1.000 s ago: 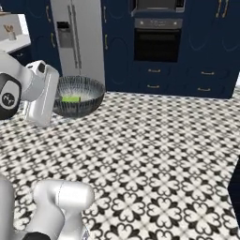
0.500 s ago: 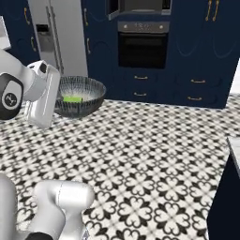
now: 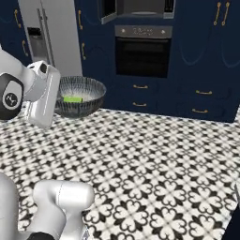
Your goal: Pick the lemon wedge from the sink and place it in the bowl. Then pick the bowl and place it in the microwave. Then close the microwave door and press the start button.
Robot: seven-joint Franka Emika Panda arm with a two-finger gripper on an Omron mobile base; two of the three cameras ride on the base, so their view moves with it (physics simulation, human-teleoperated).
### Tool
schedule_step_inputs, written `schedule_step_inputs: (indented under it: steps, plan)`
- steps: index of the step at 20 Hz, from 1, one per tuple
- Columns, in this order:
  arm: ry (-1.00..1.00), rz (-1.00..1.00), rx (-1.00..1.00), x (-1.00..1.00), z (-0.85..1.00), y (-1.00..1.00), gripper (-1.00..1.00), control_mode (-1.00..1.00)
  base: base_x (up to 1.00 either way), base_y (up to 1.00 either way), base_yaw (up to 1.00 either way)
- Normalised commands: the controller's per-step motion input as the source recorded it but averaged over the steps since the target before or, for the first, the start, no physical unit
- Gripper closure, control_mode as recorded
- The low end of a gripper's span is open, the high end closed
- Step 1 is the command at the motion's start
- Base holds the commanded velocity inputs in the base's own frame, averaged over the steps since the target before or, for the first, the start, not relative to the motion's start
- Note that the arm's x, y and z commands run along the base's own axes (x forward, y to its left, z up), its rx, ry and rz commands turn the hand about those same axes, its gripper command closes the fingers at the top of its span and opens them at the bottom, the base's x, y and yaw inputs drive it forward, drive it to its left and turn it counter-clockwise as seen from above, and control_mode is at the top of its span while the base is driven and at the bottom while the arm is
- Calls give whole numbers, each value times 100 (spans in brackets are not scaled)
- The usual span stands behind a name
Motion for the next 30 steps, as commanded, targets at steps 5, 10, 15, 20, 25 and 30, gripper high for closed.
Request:
schedule_step_inputs:
  steps: [5, 10, 15, 20, 25, 30]
  plan:
    - [0, 0, 0, 0, 0, 0, 100, 100, 100, -31, 11]
    - [0, 0, 0, 0, 0, 0, 100, 100, 100, -37, 10]
    - [0, 0, 0, 0, 0, 0, 100, 100, 100, -39, 13]
    - [0, 0, 0, 0, 0, 0, 100, 100, 100, -35, 12]
    - [0, 0, 0, 0, 0, 0, 100, 100, 100, -20, 10]
    - [0, 0, 0, 0, 0, 0, 100, 100, 100, -14, 6]
